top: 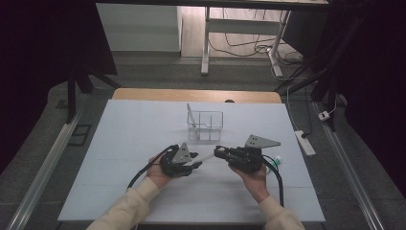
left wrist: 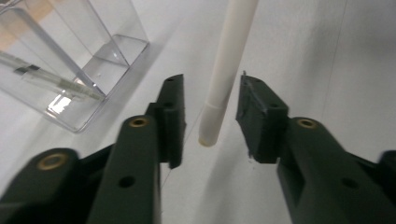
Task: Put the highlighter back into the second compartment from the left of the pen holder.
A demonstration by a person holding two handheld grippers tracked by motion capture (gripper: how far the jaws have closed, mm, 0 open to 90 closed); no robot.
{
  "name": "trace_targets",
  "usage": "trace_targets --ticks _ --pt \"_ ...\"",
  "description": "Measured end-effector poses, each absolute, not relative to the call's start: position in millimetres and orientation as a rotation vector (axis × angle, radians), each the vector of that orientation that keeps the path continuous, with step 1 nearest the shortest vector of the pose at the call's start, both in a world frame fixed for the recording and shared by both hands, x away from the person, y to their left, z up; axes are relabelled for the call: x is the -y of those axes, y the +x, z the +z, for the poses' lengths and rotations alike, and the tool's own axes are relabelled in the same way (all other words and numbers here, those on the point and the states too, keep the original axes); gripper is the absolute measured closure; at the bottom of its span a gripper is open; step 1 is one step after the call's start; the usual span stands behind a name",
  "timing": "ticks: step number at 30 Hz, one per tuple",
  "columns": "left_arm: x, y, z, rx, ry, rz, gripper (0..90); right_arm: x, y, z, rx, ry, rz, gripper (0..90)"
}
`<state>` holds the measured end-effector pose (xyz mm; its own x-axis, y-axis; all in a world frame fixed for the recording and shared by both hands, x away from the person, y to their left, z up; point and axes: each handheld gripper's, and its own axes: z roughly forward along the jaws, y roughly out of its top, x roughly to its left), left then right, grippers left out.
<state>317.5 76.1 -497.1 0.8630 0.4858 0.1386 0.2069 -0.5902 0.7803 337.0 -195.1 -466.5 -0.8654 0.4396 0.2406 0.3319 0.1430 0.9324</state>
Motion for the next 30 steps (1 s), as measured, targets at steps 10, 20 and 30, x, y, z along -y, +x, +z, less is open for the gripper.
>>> trace_targets --ticks 10,20,30 --pt "-100 311 -490 -0.622 2.132 0.380 44.6 201 337 -462 -2.266 0.783 1.841 77.9" --pt "-127 298 -490 -0.686 2.122 0.394 37.9 204 337 -459 -2.237 0.788 1.833 77.8" --pt "-157 281 -495 -0.756 2.127 0.418 36.4 209 337 -452 -2.205 0.789 1.837 77.9"
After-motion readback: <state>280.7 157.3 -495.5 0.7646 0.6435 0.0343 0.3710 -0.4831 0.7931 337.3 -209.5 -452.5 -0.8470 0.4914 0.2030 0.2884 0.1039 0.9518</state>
